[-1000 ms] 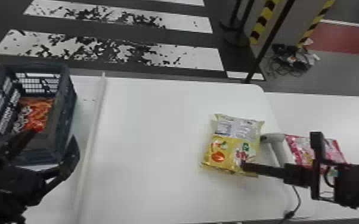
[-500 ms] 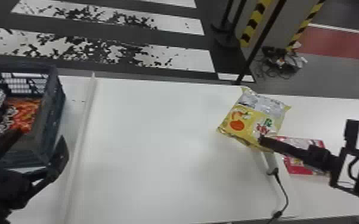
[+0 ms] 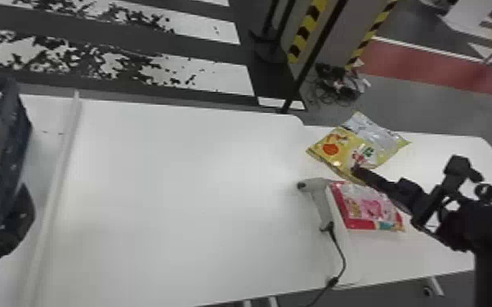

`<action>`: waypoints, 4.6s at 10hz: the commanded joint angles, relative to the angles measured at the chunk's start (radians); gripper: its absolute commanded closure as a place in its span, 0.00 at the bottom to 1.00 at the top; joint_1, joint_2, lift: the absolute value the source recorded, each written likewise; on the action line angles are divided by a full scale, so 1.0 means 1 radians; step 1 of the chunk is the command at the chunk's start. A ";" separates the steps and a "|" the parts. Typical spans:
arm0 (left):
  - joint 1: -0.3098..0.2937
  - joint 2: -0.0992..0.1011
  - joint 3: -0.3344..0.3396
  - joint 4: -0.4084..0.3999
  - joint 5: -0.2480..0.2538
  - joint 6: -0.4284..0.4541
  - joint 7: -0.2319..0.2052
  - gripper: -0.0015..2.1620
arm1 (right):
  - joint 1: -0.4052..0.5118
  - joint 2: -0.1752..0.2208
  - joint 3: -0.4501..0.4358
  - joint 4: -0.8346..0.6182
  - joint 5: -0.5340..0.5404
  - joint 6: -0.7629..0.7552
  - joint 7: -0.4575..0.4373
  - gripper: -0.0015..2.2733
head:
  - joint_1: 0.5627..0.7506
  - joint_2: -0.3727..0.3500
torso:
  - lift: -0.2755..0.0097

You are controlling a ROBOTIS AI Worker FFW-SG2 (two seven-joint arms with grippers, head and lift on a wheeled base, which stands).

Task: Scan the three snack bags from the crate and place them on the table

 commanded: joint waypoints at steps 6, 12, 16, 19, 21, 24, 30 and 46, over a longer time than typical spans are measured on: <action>-0.010 0.000 0.000 0.003 0.002 0.003 0.000 0.02 | -0.072 -0.035 -0.008 0.345 -0.085 -0.270 -0.333 0.72 | 0.70 0.03 | 0.75; -0.007 -0.003 -0.003 -0.001 0.003 0.000 0.000 0.02 | 0.068 -0.014 -0.009 0.175 -0.098 -0.384 -0.406 0.03 | 0.70 0.03 | 0.75; -0.005 -0.006 -0.014 -0.014 -0.003 0.006 0.005 0.02 | 0.260 0.140 0.034 -0.290 -0.010 -0.470 -0.386 0.02 | 0.70 0.03 | 0.75; -0.002 -0.011 -0.021 -0.015 -0.008 0.006 0.011 0.02 | 0.339 0.184 0.233 -0.382 0.086 -0.614 -0.353 0.02 | 0.70 0.03 | 0.75; -0.002 -0.014 -0.027 -0.015 -0.014 0.006 0.017 0.02 | 0.410 0.235 0.383 -0.403 0.142 -0.832 -0.351 0.03 | 0.70 0.05 | 0.75; -0.007 -0.015 -0.035 -0.012 -0.017 0.012 0.028 0.02 | 0.474 0.276 0.572 -0.402 0.221 -1.013 -0.365 0.03 | 0.70 0.25 | 0.75; -0.025 -0.021 -0.060 0.025 -0.018 0.030 0.057 0.02 | 0.516 0.310 0.758 -0.302 0.277 -1.307 -0.477 0.04 | 0.70 0.44 | 0.75; -0.702 0.238 0.040 0.298 -0.640 0.512 -0.463 0.03 | 0.553 0.302 0.808 -0.307 0.304 -1.332 -0.512 0.04 | 0.70 0.75 | 0.75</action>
